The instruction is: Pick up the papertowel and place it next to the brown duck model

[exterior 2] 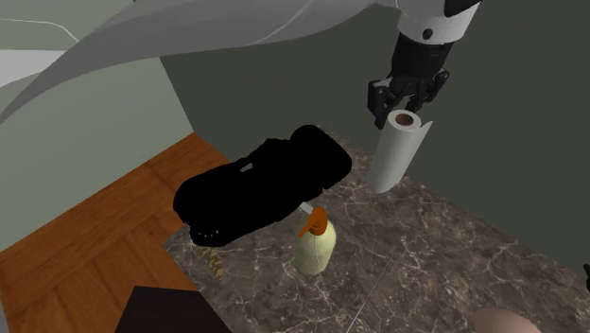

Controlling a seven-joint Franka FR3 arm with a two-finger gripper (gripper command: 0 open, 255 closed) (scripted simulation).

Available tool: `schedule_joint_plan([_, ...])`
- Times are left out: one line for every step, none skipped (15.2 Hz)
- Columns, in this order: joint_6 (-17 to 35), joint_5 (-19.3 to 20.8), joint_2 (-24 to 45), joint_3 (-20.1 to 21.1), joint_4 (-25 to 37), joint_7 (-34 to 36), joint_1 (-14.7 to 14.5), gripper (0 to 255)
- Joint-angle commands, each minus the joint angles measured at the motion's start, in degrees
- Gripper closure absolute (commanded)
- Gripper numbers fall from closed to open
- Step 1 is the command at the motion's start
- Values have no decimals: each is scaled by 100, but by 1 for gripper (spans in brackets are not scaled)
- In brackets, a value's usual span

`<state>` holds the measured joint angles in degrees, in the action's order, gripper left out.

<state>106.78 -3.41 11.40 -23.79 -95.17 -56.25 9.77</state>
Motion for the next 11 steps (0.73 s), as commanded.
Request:
schedule_joint_plan([-165,-1,6,-6,168,-7,11,255])
schedule_joint_plan([-241,1,3,-8,241,-7,13,255])
schedule_joint_plan([-317,3,1,-10,316,-6,16,255])
schedule_joint_plan([-394,3,1,-11,393,-7,19,255])
schedule_joint_plan([-472,3,2,-13,472,-7,22,255])
schedule_joint_plan([-550,3,5,-15,553,-8,26,255])
schedule_joint_plan([-628,1,9,-17,635,-9,30,255])
schedule_joint_plan([-708,-1,15,-19,720,-11,34,255])
schedule_joint_plan([-787,-3,23,-21,807,-13,40,255])
schedule_joint_plan([-868,-7,32,-23,896,-15,45,255])
schedule_joint_plan([-949,-11,43,-24,988,-18,51,255])
